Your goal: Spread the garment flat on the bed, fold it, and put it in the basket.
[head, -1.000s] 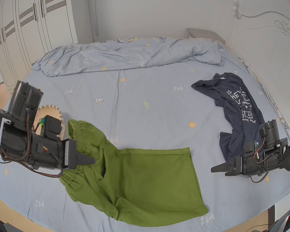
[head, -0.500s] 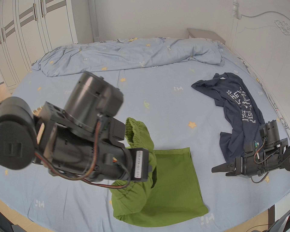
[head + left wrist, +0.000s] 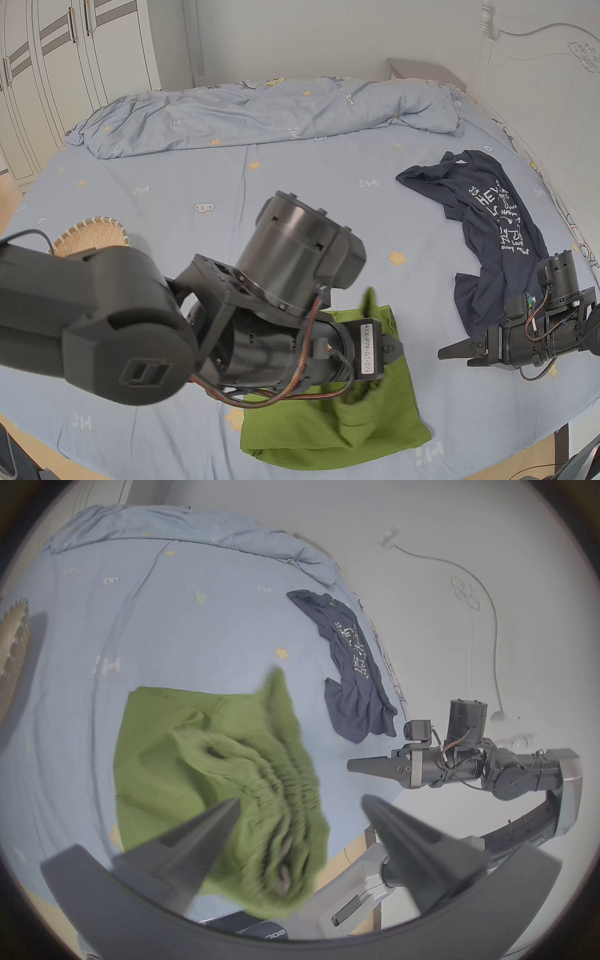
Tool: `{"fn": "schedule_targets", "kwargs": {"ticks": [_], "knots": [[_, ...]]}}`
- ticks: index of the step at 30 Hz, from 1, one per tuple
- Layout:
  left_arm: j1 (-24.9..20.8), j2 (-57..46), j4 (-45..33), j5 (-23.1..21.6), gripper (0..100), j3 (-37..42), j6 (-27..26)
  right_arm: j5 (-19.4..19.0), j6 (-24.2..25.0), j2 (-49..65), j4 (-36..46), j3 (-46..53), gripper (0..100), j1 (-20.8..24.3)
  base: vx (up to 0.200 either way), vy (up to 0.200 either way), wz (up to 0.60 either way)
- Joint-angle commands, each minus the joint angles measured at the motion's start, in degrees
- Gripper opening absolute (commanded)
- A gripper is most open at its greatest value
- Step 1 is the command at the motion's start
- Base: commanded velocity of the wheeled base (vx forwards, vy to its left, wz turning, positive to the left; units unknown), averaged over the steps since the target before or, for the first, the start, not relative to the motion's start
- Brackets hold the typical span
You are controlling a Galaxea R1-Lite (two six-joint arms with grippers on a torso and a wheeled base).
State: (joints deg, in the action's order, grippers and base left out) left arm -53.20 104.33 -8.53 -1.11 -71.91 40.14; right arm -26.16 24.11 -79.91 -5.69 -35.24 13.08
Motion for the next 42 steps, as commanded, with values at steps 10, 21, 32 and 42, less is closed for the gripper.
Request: {"fn": "schedule_targets", "kwargs": {"ticks": [10,21,32,42], "knots": [[2.3,2.8,8.6,1.1,100,1.9,8.9,0.0,-0.1,0.0,0.1,0.3,100,0.0,0.000,0.000,0.00],[26.7,-8.6,8.9,-30.4,100,18.9,1.3,-0.1,0.2,6.7,3.2,-4.3,100,0.7,0.000,0.000,0.00],[35.4,1.4,15.7,-36.9,100,28.1,-10.5,-1.0,0.2,9.8,6.1,-11.9,100,0.5,0.000,0.000,0.00],[32.3,12.1,23.3,-36.2,100,26.0,-10.2,-1.0,0.0,10.6,6.0,-9.8,100,0.5,0.000,0.000,0.00]]}}
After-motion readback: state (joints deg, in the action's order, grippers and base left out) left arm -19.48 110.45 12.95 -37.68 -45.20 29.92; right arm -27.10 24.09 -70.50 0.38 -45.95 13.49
